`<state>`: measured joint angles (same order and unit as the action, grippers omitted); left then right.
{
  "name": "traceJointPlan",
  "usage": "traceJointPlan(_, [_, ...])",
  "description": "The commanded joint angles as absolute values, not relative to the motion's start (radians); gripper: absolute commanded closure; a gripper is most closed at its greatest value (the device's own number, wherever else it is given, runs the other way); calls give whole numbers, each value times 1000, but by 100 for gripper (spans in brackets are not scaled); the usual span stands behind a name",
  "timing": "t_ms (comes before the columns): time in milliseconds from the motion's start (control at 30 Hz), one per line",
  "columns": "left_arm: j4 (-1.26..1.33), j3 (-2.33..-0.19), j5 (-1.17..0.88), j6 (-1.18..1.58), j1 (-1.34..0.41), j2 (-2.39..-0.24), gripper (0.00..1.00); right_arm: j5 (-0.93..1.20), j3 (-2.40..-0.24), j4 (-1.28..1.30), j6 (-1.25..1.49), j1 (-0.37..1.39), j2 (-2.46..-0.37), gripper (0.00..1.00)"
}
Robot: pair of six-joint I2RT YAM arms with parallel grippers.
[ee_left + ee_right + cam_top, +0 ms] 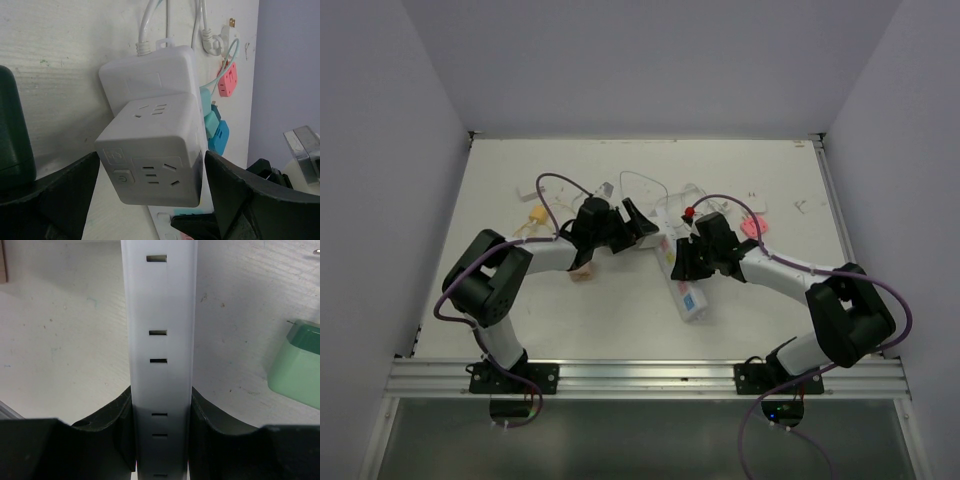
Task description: Pull the plug off the socket
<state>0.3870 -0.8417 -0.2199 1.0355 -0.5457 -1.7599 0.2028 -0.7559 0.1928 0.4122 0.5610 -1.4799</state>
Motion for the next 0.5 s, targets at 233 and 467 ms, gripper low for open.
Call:
traceJointPlan(233, [563, -793, -275, 1101, -522, -1753, 25, 235, -709, 264, 417, 571, -1534, 100])
traceJointPlan(467, [569, -770, -293, 1103, -522, -1750, 60, 255, -736, 258, 414, 572, -1546, 69])
